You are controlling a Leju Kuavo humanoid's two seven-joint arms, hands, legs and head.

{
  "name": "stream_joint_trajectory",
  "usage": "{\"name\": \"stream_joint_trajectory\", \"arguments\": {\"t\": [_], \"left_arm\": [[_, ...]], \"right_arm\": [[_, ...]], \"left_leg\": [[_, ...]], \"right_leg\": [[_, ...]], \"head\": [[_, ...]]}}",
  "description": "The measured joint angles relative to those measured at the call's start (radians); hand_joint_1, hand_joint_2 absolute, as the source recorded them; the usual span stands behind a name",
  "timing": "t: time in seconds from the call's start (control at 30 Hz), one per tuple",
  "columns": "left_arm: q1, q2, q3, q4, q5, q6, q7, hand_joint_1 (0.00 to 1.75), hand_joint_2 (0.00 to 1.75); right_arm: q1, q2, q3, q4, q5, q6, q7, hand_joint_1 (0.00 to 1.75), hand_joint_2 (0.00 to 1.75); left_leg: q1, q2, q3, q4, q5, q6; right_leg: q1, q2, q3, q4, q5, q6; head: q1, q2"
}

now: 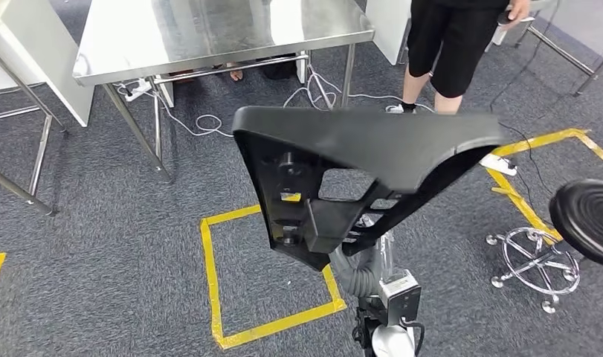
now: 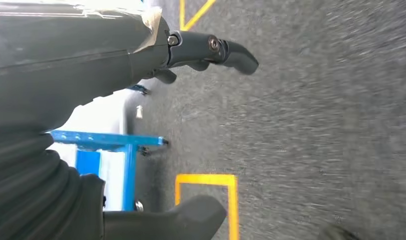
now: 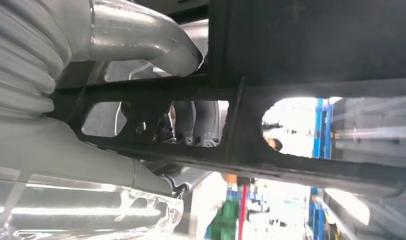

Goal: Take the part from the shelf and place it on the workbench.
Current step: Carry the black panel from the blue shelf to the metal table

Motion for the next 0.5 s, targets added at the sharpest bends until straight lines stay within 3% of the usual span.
{"name": "stream_joint_trajectory", "arguments": {"t": [0.07,0.13,0.2,0.23,0.3,0.33,0.4,0.43,0.5], "left_arm": [[-0.005,-0.002,0.0,0.0,-0.002,0.0,0.0,0.0,1.75],[-0.008,-0.003,0.0,0.0,-0.004,0.0,-0.001,0.0,1.75],[-0.007,-0.005,0.0,0.0,-0.007,-0.002,-0.001,0.0,1.75],[-0.007,-0.006,0.0,0.0,-0.007,-0.003,0.0,0.0,1.75],[-0.007,-0.009,0.0,0.0,-0.007,-0.004,0.0,0.0,1.75],[-0.007,-0.01,0.0,0.0,-0.007,-0.004,0.0,0.0,1.75],[-0.008,-0.01,0.001,0.0,-0.005,-0.001,0.0,0.0,1.75],[-0.009,-0.01,0.001,0.0,-0.004,0.0,0.0,0.0,1.75],[-0.009,-0.01,0.001,0.0,0.0,0.003,0.0,0.0,1.75]], "right_arm": [[-0.008,0.0,0.001,0.003,0.0,0.0,0.0,1.75,1.75],[-0.01,-0.002,0.001,0.008,0.001,0.0,0.0,1.75,1.75],[-0.005,-0.005,0.001,0.013,0.001,-0.001,0.0,1.75,1.75],[-0.003,-0.007,0.001,0.015,0.002,-0.001,0.0,1.75,1.75],[-0.002,-0.008,0.001,0.016,0.004,-0.001,0.0,1.75,1.75],[-0.002,-0.009,0.0,0.017,0.004,-0.001,0.0,1.75,1.75],[-0.003,-0.008,0.0,0.02,0.006,-0.001,0.0,1.75,1.75],[-0.005,-0.008,0.0,0.02,0.007,-0.001,0.001,1.75,1.75],[-0.009,-0.004,0.002,0.021,0.008,-0.001,0.001,1.75,1.75]], "left_leg": [[0.005,-0.002,0.025,-0.008,-0.005,0.007],[0.004,-0.004,0.035,-0.007,-0.017,0.011],[0.004,-0.007,0.05,-0.007,-0.033,0.009],[0.004,-0.009,0.061,-0.007,-0.042,0.007],[0.004,-0.012,0.084,-0.006,-0.063,-0.001],[0.002,-0.013,0.094,-0.006,-0.074,-0.006],[-0.001,-0.012,0.103,-0.003,-0.091,-0.018],[-0.002,-0.011,0.106,-0.001,-0.094,-0.023],[0.001,-0.009,0.1,0.023,-0.088,-0.031]], "right_leg": [[0.001,-0.002,-0.048,0.089,-0.015,0.002],[-0.002,-0.002,-0.133,0.206,-0.056,0.003],[-0.006,-0.003,-0.189,0.243,-0.084,0.013],[-0.009,-0.003,-0.191,0.213,-0.071,0.023],[-0.013,-0.004,-0.164,0.088,0.009,0.046],[-0.014,-0.005,-0.149,0.031,0.048,0.047],[-0.014,-0.005,-0.133,-0.02,0.089,0.027],[-0.014,-0.005,-0.13,-0.022,0.087,0.012],[-0.02,-0.002,-0.116,-0.026,0.087,-0.004]], "head": [[0.003,0.0],[0.006,0.0],[0.007,0.0],[0.007,0.0],[0.009,0.0],[0.009,0.0],[0.009,0.0],[0.007,0.0],[0.007,0.0]]}}
